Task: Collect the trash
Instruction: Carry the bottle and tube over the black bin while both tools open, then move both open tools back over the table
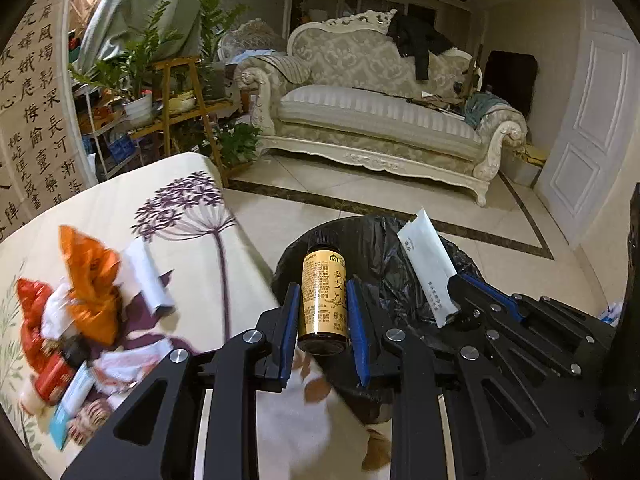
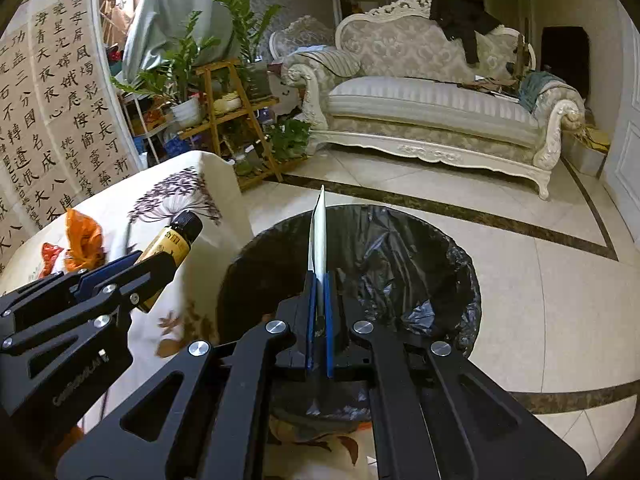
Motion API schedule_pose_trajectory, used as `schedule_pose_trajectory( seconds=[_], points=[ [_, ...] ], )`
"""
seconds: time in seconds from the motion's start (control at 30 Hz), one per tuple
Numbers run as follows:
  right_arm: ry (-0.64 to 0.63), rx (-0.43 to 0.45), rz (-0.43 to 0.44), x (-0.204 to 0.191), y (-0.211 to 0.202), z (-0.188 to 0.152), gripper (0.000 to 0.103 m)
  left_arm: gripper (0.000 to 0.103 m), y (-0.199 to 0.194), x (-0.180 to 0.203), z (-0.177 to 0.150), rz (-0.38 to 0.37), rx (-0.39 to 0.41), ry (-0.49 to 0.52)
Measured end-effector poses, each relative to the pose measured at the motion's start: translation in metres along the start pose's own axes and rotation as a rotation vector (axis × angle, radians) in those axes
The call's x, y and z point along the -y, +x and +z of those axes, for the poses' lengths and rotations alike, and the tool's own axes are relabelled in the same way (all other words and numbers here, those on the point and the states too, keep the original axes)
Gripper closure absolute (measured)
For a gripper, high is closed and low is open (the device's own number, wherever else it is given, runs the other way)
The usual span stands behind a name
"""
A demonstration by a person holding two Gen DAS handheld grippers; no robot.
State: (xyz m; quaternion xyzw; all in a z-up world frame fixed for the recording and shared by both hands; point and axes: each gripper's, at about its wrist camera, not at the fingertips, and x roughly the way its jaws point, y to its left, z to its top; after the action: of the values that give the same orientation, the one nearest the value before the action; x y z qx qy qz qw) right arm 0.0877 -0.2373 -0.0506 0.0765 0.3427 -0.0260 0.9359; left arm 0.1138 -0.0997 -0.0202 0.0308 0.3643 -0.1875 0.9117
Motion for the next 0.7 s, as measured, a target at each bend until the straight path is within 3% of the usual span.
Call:
schedule_pose_trajectory(
  seconds=[0.23,0.33,0.6,0.7],
  points=[
    [0.048,-0.019,0.001,0.018,0.02,0.004,0.093,0.077,0.025,0.008,0.004,0.004,-0.034,0.019],
    [0.065,-0.026,0.0,0.022,0.024,0.003,0.086,0.064,0.029,0.006,0.007,-0.003,-0.04,-0.003],
    [0.071,-0.026,-0.02,0.024,0.02,-0.003,0.077,0.051,0.019,-0.005,0.006,0.011,-0.024,-0.047],
    [0.073,-0.03,-0.023,0.022,0.017,-0.006,0.068,0.045,0.013,-0.011,0.006,0.016,-0.02,-0.062]
  ],
)
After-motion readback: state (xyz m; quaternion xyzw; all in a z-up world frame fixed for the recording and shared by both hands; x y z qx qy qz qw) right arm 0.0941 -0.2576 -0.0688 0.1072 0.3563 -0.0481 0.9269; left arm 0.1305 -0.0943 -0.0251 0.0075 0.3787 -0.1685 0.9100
